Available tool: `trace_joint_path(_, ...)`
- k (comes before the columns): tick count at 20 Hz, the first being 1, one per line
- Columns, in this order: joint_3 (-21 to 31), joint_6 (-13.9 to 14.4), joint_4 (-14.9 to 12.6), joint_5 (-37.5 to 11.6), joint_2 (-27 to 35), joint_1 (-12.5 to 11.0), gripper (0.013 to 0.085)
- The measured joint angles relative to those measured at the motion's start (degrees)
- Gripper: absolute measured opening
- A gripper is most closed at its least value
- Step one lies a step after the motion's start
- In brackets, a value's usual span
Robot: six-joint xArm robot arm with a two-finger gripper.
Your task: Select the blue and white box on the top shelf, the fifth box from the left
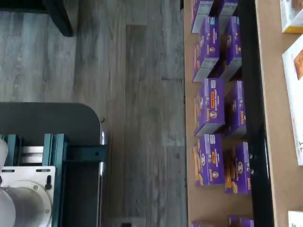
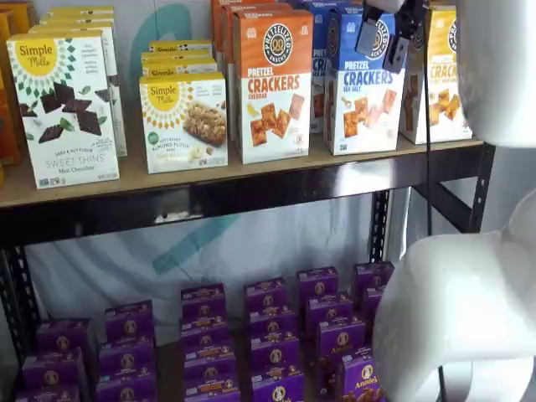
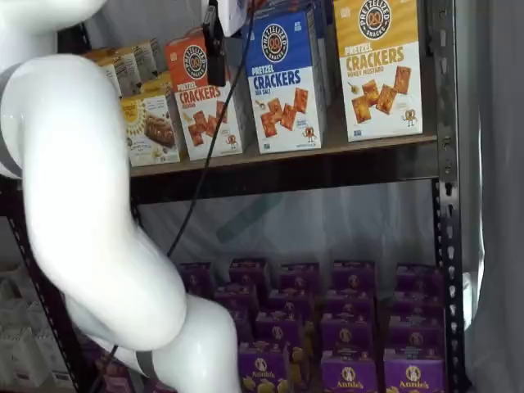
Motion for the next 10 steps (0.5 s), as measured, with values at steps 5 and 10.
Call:
trace_joint_path(5, 1.3, 0.9, -3.1, -0.1, 0.0, 2.5, 0.0850)
trace_joint_path(10, 3.3, 1.8, -1.3, -2.0, -0.8, 3.0, 0.0850)
